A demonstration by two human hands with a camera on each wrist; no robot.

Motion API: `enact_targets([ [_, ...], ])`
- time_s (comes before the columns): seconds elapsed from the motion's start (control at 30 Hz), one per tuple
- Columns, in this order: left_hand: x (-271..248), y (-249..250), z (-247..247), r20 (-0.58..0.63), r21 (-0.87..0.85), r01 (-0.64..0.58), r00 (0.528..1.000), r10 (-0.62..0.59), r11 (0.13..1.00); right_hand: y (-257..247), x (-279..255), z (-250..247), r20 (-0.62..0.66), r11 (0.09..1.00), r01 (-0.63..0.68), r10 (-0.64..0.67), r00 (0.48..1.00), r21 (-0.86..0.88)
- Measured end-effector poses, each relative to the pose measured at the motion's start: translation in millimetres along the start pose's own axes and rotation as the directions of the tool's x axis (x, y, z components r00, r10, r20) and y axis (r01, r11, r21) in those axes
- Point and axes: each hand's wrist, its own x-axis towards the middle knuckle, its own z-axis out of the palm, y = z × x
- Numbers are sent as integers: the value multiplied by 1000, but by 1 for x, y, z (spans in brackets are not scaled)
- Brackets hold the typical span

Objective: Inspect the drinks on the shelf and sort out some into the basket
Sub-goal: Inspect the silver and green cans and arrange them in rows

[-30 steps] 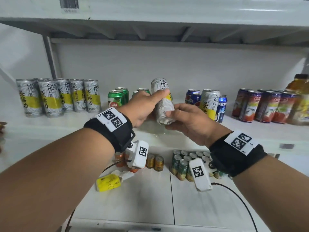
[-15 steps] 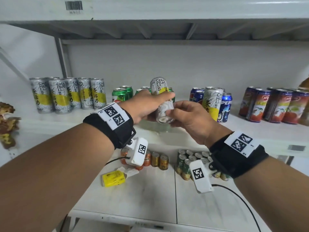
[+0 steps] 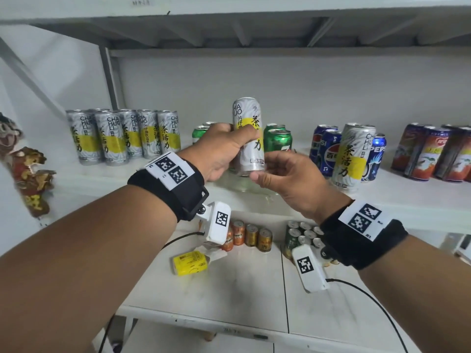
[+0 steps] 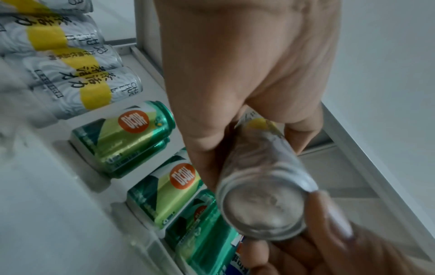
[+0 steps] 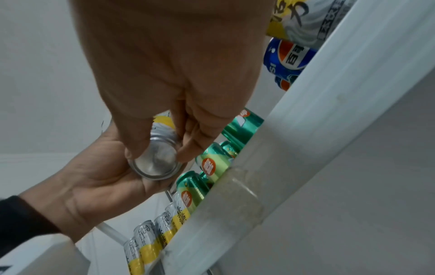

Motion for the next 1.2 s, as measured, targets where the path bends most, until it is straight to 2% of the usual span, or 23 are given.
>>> enact_targets([
  [0.13,2,-1,-11,18,27,34,999,-35,999,0,-1,11,2,1000,1,-1,1000,22],
  [0.3,3,-3,-23,27,-57,124,992,-123,991,0,4,15,-4,994,-8,9,1000,108],
  [0.5,0,-4,-30,3,-8,104,995,-104,995,6,12,26,-20,997,-36,38,999,71],
  [0.63,-3,-8,-31,-4,111,-14,1000,15,994,9,15,23,-23,996,-70,69,997,-48],
  [0.73,-7,-12,-34,65,250,-152,988,140,956,4,19,14,-72,984,-9,-3,997,-176],
  [0.83,-12,-18,-36,181,302,-283,954,237,910,-8,22,7,-121,993,62,-74,990,-100],
  [0.9,-15,-22,-35,214,332,-367,927,309,869,-17,21,4,-122,988,121,-133,984,-95],
  [1.07,-15,-26,-33,205,327,-488,873,443,810,-24,16,2,-92,901,256,-305,948,-350],
  [1.2,-15,-24,-30,213,349,-562,827,521,750,-28,10,2,-85,826,311,-393,915,-470],
])
